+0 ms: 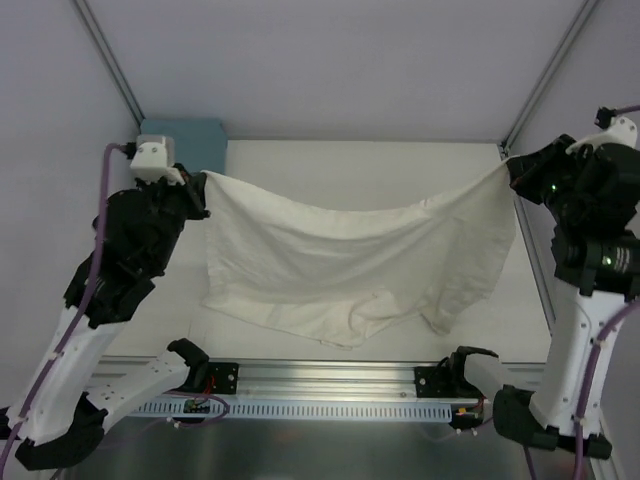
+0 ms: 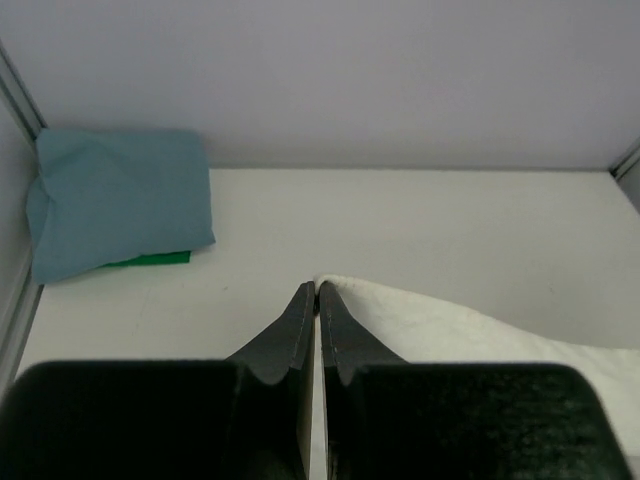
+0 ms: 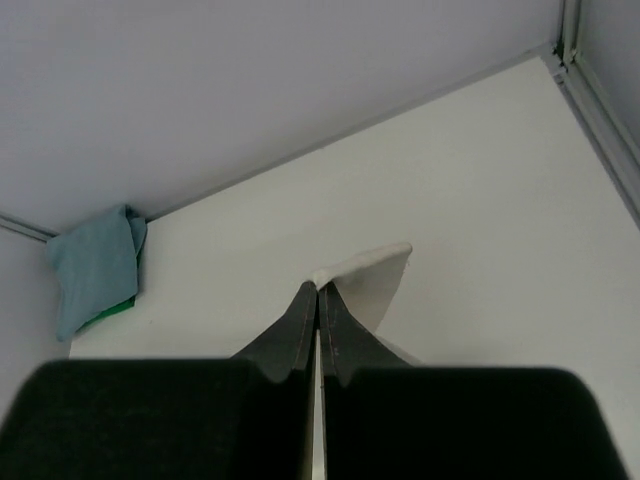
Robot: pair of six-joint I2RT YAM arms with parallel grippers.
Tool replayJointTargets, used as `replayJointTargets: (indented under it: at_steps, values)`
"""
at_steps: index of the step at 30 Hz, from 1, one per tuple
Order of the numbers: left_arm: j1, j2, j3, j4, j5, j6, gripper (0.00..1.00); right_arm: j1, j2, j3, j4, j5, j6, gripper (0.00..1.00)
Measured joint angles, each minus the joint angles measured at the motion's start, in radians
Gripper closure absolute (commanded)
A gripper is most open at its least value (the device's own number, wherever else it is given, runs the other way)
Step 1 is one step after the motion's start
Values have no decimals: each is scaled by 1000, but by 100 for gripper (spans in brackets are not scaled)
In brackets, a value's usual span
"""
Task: Fold and stack the t-shirts
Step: Flatten out the tshirt
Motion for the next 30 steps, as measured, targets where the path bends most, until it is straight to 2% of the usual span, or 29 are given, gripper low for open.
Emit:
replayJointTargets:
  at_steps: [5, 8, 11, 15, 18, 21, 25, 30]
  values:
    - [78, 245, 2, 61, 108, -24, 100, 0, 280, 19, 75, -71, 23, 100]
    - [147, 429, 76, 59, 185, -31, 100, -2, 503, 135, 63, -116, 35, 100]
    - [203, 623, 259, 28, 245, -29, 100, -4, 709, 345, 48, -159, 50, 100]
    - [256, 837, 599, -33, 294, -18, 100, -21, 917, 713, 12, -207, 81, 100]
    - [269, 869, 750, -53, 313, -3, 100, -55, 887, 758, 22, -250, 109, 100]
    - [268, 785, 777, -79, 334, -2, 100, -104, 765, 710, 17, -279, 122, 100]
    - [267, 576, 723, -105, 379, -31, 100, -135, 517, 619, 17, -288, 138, 100]
    - [267, 291, 702, -152, 439, -81, 100, -131, 213, 607, 16, -308, 158, 100]
